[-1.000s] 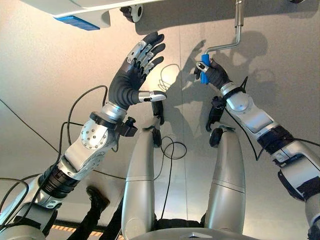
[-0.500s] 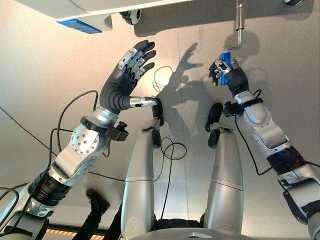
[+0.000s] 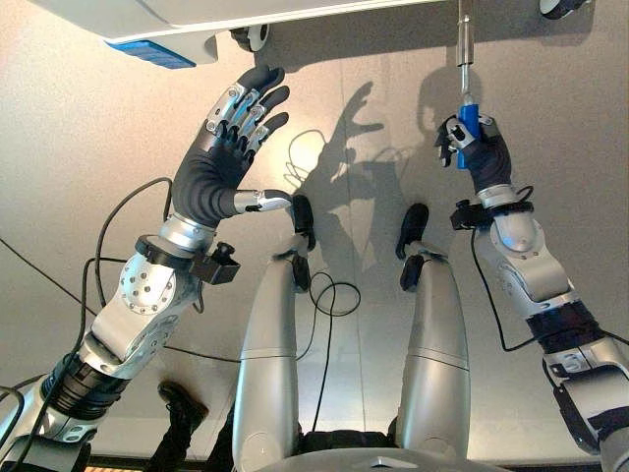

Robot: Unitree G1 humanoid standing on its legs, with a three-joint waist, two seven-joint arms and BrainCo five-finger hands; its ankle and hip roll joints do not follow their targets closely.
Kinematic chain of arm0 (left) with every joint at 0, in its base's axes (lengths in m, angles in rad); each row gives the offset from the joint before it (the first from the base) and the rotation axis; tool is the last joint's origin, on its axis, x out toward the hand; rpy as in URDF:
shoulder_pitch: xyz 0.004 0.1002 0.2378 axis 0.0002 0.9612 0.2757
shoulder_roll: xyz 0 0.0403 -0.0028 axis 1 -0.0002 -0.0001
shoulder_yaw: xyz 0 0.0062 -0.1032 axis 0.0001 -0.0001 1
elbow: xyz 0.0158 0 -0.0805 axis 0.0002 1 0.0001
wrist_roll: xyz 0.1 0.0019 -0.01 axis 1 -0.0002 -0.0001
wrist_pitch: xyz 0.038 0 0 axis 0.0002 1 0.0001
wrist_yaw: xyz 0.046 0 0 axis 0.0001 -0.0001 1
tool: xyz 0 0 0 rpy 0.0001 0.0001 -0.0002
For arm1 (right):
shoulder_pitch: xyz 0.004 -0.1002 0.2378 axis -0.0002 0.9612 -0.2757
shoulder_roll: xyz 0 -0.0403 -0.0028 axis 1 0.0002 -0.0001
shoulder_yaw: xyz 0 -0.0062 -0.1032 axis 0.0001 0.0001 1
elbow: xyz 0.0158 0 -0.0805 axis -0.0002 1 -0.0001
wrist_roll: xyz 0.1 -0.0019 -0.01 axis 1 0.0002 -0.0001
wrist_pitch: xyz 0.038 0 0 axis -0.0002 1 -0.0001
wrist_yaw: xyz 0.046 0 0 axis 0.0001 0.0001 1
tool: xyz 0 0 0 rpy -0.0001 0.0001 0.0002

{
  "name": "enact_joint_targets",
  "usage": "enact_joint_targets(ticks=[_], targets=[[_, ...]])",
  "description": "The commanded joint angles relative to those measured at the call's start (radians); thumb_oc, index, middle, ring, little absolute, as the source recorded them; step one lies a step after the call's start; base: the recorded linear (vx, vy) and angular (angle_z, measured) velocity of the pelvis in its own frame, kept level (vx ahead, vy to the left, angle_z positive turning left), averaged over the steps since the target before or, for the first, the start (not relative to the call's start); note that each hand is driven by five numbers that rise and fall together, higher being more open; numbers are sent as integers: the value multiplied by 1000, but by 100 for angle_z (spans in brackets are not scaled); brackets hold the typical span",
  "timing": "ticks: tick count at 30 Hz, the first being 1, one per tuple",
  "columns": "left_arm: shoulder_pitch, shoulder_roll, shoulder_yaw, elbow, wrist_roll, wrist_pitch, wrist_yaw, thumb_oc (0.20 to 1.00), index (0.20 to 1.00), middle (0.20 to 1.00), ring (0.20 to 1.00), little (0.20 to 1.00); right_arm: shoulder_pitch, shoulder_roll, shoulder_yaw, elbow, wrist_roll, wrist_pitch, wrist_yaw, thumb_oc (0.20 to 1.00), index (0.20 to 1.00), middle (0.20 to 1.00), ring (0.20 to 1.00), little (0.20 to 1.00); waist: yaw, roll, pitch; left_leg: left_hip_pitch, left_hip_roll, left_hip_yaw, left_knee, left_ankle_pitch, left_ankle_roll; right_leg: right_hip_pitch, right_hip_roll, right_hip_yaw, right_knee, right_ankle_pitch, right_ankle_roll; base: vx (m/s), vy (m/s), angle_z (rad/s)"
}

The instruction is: Raise the hospital bed

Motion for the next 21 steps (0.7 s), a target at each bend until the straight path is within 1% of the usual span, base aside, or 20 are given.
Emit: enact_joint_targets(ticks=[1,2,3,4,5,6,7,8,9,10,11,12,13,14,15,16,17,18,19,21], targets=[[34,-34,53,-114,-10,-50,-13,1000,1000,1000,1000,1000,-38,-80,-219,-111,-28,-212,-147,200,200,200,200,200,-36,6,-26,46,8,-72,-92,32,-56,3,22,23,-43,75,24,-33,-3,-1],[23,-34,63,-121,-10,-50,-12,1000,1000,1000,1000,1000,-64,-93,-229,-90,-50,-205,-171,200,200,200,200,200,-35,5,-26,22,10,-64,-103,61,-49,-20,21,17,-56,103,16,0,0,0],[29,-35,59,-119,-11,-49,-12,1000,1000,1000,1000,1000,-58,-92,-224,-87,-50,-204,-171,200,200,200,200,200,-35,4,-26,43,8,-71,-94,34,-55,0,23,23,-44,78,24,0,0,0],[29,-35,60,-119,-11,-49,-12,1000,1000,1000,1000,1000,-59,-92,-224,-87,-50,-205,-172,200,200,200,200,200,-35,4,-26,43,8,-71,-94,35,-55,0,23,23,-44,78,24,0,0,0],[25,-39,69,-122,-9,-51,-8,1000,1000,1000,1000,1000,-77,-111,-238,-64,-92,-189,-200,200,200,200,200,200,-34,2,-26,21,10,-63,-103,59,-48,-21,21,17,-57,104,16,8,-6,-4],[33,-37,70,-121,-7,-51,-5,1000,1000,1000,1000,1000,-72,-130,-238,-50,-137,-168,-216,200,200,200,200,200,-34,0,-26,43,8,-72,-93,33,-55,-1,22,24,-44,79,24,0,0,0],[32,-39,72,-122,-6,-50,-6,1000,1000,1000,1000,1000,-83,-140,-238,-42,-156,-160,-229,200,200,200,200,200,-34,1,-26,36,8,-70,-95,39,-53,-7,22,23,-48,85,22,7,0,-4],[28,-39,75,-122,-4,-52,-6,1000,1000,1000,1000,1000,-94,-153,-241,-21,-178,-145,-237,200,200,200,200,200,-32,1,-26,19,10,-63,-101,58,-48,-23,21,19,-58,105,16,-44,5,-3],[27,-37,80,-124,-4,-52,-7,1000,1000,1000,1000,1000,-102,-169,-233,-11,-203,-132,-242,200,200,200,200,200,-32,1,-26,19,11,-63,-101,58,-48,-23,21,19,-59,105,16,17,0,-5],[36,-37,77,-124,-5,-52,-6,1000,1000,1000,1000,1000,-95,-183,-230,-4,-215,-123,-242,200,200,200,200,200,-33,-2,-26,41,9,-70,-92,31,-54,-3,23,25,-46,80,23,9,-3,-4],[31,-35,83,-131,-5,-52,-9,1000,1000,1000,1000,1000,-117,-210,-231,40,-236,-101,-250,200,200,200,200,200,-30,-2,-26,20,10,-64,-100,55,-47,-24,22,19,-57,104,15,58,-8,-5],[38,-37,80,-129,-6,-52,-9,1000,1000,1000,1000,1000,-113,-209,-225,44,-237,-100,-251,200,200,200,200,200,-31,-2,-26,41,9,-72,-91,29,-54,-4,24,26,-45,80,22,-6,-2,-5],[36,-37,81,-130,-6,-52,-9,1000,1000,1000,1000,1000,-116,-210,-225,44,-237,-100,-251,200,200,200,200,200,-31,-2,-26,36,9,-71,-94,36,-53,-9,24,25,-49,86,21,7,0,-5],[38,-31,90,-133,-3,-51,-11,1000,1000,1000,1000,1000,-129,-246,-221,65,-309,-67,-262,200,200,200,200,200,-30,-3,-26,19,11,-65,-101,54,-48,-24,23,21,-58,104,15,-2,-2,-4],[45,-29,90,-133,-3,-51,-12,1000,1000,1000,1000,1000,-125,-258,-216,76,-331,-53,-266,200,200,200,200,200,-30,-4,-26,34,10,-71,-94,35,-52,-11,26,27,-48,86,20,-27,1,-3],[41,-28,93,-136,-1,-50,-13,1000,1000,1000,1000,1000,-133,-273,-216,93,-362,-40,-276,200,200,200,200,200,-30,-3,-26,17,11,-64,-100,54,-47,-27,24,22,-55,105,14,59,-8,-3],[50,-30,87,-135,-1,-49,-13,1000,1000,1000,1000,1000,-134,-285,-204,124,-386,-25,-287,200,200,200,200,200,-28,-3,-26,40,9,-72,-90,27,-54,-6,26,28,-42,80,22,0,0,0],[50,-26,86,-138,1,-49,-12,1000,1000,1000,1000,1000,-141,-297,-191,135,-418,-2,-286,200,200,200,200,200,-28,-2,-26,40,9,-72,-90,26,-54,-8,26,28,-40,80,21,0,0,0],[41,-21,91,-142,5,-49,-13,1000,1000,1000,1000,1000,-148,-319,-179,141,-479,28,-281,200,200,200,200,200,-28,-3,-26,16,10,-64,-99,53,-48,-31,24,21,-51,104,14,0,0,0],[44,-23,81,-141,2,-44,-16,1000,1000,1000,1000,1000,-153,-326,-168,160,-486,44,-271,200,200,200,200,200,-30,-2,-26,38,8,-73,-91,27,-54,-13,27,30,-35,76,21,30,-2,-1]])
